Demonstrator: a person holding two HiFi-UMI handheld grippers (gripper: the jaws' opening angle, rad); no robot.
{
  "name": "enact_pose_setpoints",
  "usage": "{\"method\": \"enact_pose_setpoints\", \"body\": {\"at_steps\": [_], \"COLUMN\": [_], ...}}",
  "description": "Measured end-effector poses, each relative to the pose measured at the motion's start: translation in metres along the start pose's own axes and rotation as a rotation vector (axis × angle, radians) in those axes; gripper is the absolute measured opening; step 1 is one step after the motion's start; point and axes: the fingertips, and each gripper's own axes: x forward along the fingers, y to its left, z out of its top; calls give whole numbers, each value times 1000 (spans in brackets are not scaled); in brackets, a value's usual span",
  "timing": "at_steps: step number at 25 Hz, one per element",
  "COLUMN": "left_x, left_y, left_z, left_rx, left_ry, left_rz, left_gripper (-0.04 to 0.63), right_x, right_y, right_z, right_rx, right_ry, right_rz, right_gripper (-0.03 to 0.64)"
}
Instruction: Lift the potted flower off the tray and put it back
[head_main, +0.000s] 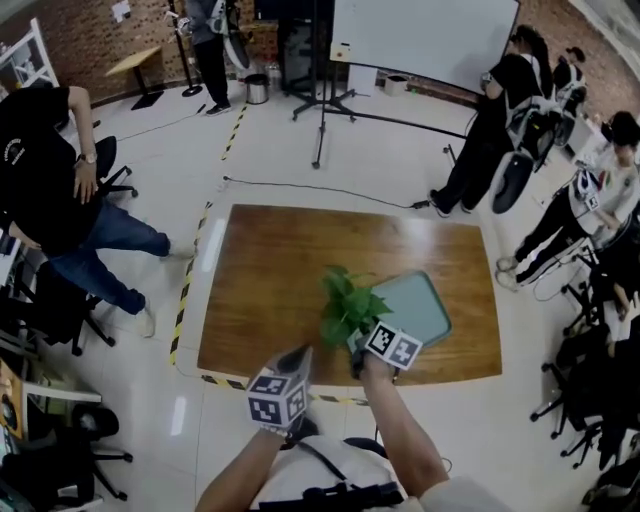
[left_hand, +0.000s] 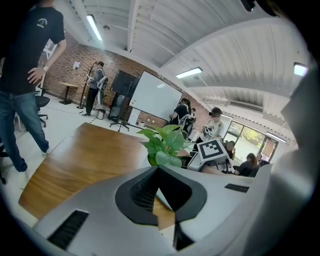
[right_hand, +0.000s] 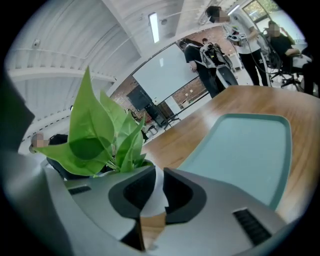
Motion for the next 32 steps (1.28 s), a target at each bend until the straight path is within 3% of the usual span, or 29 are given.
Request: {"method": "enact_pose_setpoints", "body": {"at_steps": [8, 18, 24, 32], "left_x": [-30, -57, -57, -53], "left_y": [36, 66, 71, 67], "left_z": [2, -11, -12, -8], "left_rx": [-51, -91, -90, -93], "left_ry": [-42, -52, -46, -45], "left_rz": [86, 143, 144, 131], "left_gripper": [-3, -3, -3, -3], "right_x": [33, 51, 52, 42], "right_y": [58, 79, 77, 84], "right_z": [-50, -114, -118, -100], "right_rx": [-53, -88, -77, -41], "right_ry": [121, 232, 235, 177], "right_rz": [85, 103, 100, 148], "right_gripper": [63, 63, 64, 120]}}
